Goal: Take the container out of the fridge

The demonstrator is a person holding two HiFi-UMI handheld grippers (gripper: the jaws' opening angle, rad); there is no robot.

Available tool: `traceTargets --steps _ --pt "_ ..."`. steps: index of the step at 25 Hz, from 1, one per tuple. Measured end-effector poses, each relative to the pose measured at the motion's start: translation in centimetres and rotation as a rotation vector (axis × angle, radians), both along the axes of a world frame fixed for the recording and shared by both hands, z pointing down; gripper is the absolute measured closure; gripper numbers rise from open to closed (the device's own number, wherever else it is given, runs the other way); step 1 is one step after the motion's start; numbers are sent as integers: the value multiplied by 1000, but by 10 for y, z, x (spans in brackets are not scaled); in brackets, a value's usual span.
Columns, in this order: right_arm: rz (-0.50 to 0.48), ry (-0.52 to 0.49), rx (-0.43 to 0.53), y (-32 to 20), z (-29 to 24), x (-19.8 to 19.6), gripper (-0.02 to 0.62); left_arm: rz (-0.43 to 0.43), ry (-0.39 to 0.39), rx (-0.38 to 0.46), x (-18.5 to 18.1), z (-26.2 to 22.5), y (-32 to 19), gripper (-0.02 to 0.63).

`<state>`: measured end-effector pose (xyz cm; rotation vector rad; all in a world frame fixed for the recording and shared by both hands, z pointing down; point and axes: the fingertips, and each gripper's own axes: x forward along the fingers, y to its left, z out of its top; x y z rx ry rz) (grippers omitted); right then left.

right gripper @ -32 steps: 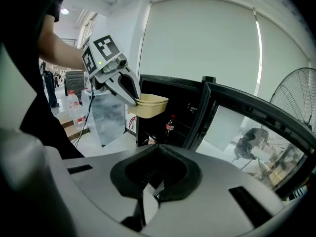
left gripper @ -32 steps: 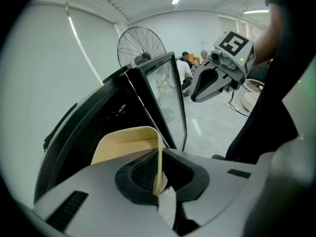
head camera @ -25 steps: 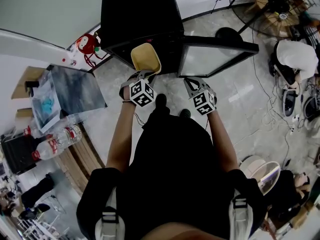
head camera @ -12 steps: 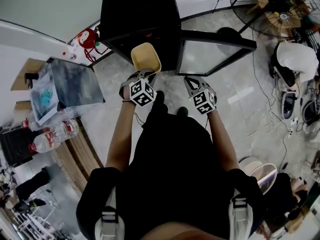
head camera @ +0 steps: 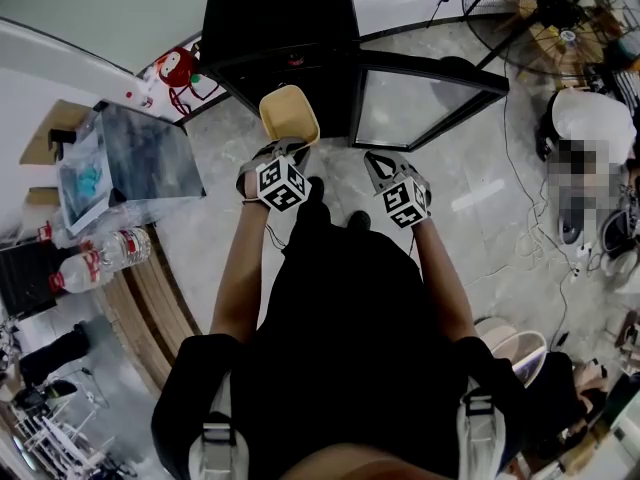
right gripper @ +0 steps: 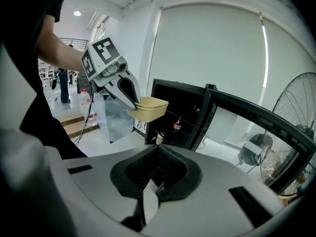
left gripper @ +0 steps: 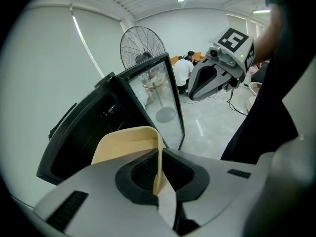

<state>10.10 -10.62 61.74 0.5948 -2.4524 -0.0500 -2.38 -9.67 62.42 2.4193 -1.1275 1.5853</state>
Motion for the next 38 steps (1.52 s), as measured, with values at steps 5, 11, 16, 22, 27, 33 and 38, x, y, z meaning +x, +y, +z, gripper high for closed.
traceTargets --steps 5,11,16,22,27,33,38 --pt "-24 3 -4 14 2 7 595 -18 3 -3 8 3 15 568" --pt "-42 8 -15 29 8 10 595 -31 10 -11 14 8 32 568" --pt "-59 6 -18 40 11 12 595 -36 17 -23 21 13 43 568" --pt "-59 14 -15 42 11 15 595 -24 14 -25 24 12 48 568" --pt "-52 13 -8 38 8 18 596 -24 20 -22 25 8 46 568" --pt "-50 13 -6 37 9 19 595 -11 16 -25 27 10 47 568" --pt "-45 6 -11 35 8 18 595 -9 13 -21 27 8 45 568"
